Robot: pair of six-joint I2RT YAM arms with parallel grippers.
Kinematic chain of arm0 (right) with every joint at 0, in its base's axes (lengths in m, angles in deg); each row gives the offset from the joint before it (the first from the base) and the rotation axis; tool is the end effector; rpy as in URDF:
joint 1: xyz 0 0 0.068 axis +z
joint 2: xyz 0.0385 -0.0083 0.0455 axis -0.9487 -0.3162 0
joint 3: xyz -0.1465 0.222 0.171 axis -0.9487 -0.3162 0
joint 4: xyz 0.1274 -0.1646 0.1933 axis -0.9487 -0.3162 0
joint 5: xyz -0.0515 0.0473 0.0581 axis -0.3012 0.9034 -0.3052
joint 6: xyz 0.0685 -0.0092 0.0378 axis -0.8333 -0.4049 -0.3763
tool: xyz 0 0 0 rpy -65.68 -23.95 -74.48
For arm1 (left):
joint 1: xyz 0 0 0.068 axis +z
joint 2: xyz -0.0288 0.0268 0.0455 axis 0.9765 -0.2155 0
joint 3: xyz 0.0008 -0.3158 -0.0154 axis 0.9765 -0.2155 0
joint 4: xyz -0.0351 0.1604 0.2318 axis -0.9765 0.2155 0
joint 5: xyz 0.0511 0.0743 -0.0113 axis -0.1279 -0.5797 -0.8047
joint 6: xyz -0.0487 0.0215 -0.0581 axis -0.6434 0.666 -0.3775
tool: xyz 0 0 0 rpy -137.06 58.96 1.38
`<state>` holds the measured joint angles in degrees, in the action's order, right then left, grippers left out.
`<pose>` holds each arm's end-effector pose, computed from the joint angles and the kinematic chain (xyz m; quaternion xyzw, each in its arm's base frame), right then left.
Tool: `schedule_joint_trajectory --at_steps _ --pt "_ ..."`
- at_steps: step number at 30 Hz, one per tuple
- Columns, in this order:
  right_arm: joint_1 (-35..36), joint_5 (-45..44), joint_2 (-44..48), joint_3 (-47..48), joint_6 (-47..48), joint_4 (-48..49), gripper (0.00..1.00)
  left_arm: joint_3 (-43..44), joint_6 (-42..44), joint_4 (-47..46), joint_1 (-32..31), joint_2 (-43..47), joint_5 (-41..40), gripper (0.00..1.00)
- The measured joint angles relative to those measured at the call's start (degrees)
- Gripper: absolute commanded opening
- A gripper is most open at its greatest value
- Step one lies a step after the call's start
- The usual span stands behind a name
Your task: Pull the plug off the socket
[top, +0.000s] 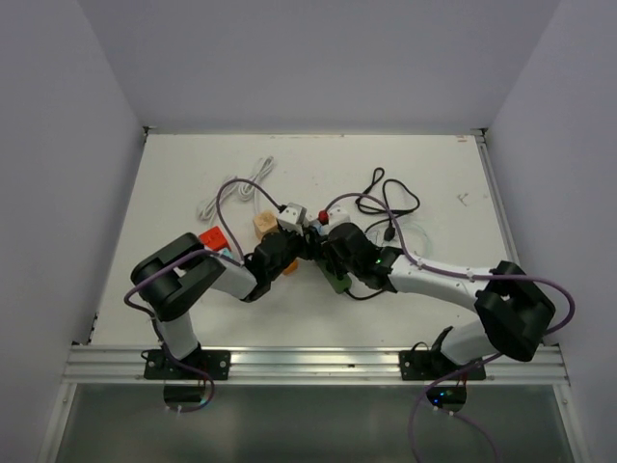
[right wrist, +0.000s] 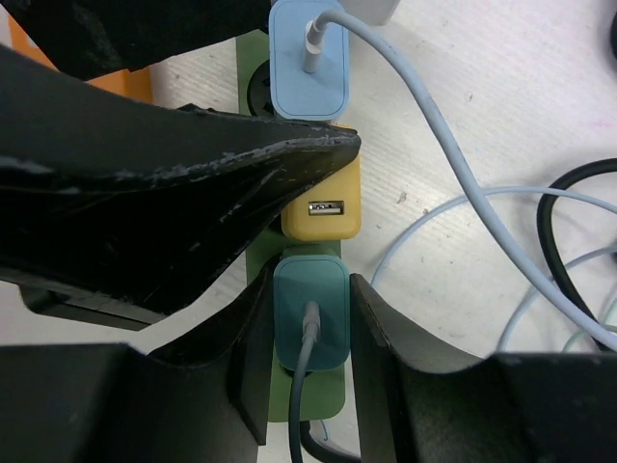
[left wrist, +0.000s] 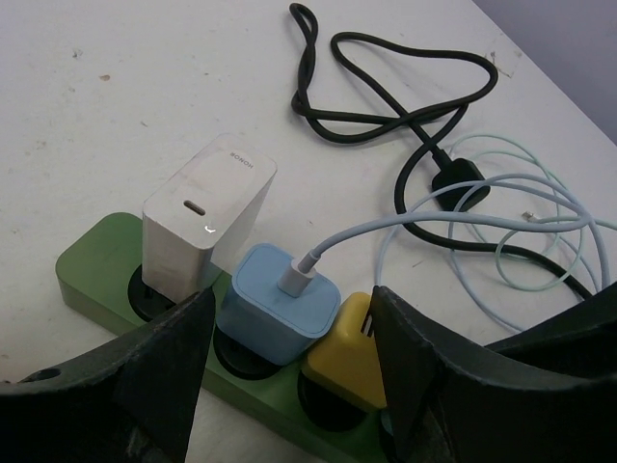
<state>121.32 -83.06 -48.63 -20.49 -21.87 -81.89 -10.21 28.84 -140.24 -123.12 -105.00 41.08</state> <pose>0.2279 0.2399 0.2096 -0.2166 0.8842 0.1006 0.4014 0.2662 -0.2556 0.1538 0.0990 0.7665 -0.3035 0.5572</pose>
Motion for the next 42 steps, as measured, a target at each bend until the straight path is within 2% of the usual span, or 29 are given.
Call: schedule_joint_trajectory --at_steps 6,10,19,24,27,35,42 --pt "4.13 -8.98 -1.64 0.87 -0.13 -0.42 0.0 0.22 -1.42 -1.81 0.0 -1.53 0.28 0.69" --pt "4.33 -9.35 -1.99 1.46 -0.55 -1.25 0.0 0.22 -2.29 -2.51 0.0 -2.01 0.28 0.69" --pt "-6.4 8.96 3.21 -1.53 -4.0 -2.08 0.0 -1.64 -5.4 -7.13 -0.24 -3.54 1.55 0.68" --pt "-7.34 11.02 4.02 -1.46 -3.76 -4.24 0.0 -2.01 -6.99 -10.51 -0.39 -5.42 2.71 0.68" --pt "-5.7 8.66 3.98 -0.83 -2.82 -5.73 0.0 -2.32 -7.87 -11.89 -0.39 -6.14 3.3 0.68" --pt "4.66 -8.41 -1.81 4.94 -1.79 -11.67 0.0 -2.71 -8.0 -13.46 -0.59 -6.67 3.5 0.68" --pt "5.4 -10.12 -1.81 4.92 -3.23 -11.82 0.0 -2.69 -8.0 -13.44 -0.59 -6.69 3.52 0.68"
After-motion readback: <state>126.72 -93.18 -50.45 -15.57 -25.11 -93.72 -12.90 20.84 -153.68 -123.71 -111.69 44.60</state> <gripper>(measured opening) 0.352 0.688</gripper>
